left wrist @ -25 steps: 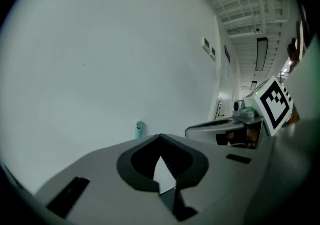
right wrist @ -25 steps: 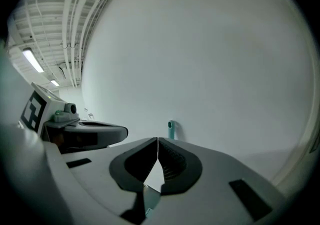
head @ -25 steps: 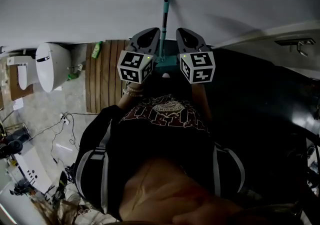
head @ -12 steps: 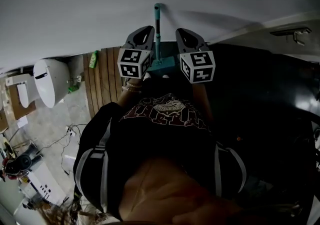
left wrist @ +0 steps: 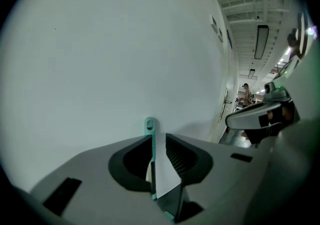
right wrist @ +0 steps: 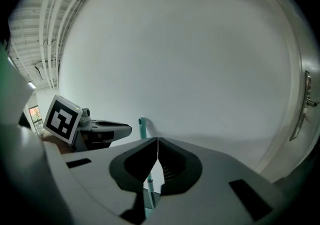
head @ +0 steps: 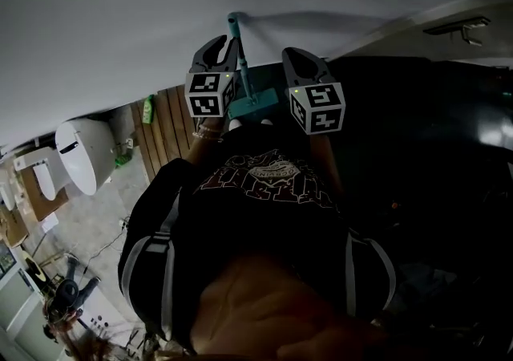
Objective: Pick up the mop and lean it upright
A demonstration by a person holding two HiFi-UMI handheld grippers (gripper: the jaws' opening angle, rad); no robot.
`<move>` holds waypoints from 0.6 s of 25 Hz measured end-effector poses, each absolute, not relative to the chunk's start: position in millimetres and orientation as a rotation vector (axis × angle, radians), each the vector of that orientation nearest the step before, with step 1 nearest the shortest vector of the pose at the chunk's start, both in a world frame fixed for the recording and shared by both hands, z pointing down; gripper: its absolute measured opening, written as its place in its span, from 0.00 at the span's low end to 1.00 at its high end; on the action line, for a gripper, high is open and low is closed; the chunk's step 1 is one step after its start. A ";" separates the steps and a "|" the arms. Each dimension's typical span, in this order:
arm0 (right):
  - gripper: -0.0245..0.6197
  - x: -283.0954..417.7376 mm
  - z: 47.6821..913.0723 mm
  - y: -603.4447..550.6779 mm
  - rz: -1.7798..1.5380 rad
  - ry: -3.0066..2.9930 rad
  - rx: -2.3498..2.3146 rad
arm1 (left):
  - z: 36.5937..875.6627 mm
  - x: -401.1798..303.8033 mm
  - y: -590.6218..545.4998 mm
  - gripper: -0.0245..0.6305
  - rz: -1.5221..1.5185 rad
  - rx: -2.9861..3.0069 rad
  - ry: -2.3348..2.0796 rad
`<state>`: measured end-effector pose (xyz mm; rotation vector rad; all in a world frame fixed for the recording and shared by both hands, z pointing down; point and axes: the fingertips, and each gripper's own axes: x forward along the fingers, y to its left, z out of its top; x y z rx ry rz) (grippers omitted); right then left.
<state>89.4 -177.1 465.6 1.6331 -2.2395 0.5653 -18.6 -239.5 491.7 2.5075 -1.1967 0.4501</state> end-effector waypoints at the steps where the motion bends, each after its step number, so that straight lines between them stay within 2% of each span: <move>1: 0.07 91.7 466.6 -176.4 0.572 -2.231 1.641 | 494.2 -17.6 -242.5 0.22 0.462 2.507 -1.196; 7: 0.07 98.8 469.7 -174.5 0.596 -2.198 1.667 | 509.5 -11.1 -261.0 0.28 0.531 2.507 -1.194; 15: 0.07 111.2 474.1 -166.9 0.634 -2.148 1.716 | 527.2 -3.1 -280.9 0.29 0.597 2.502 -1.211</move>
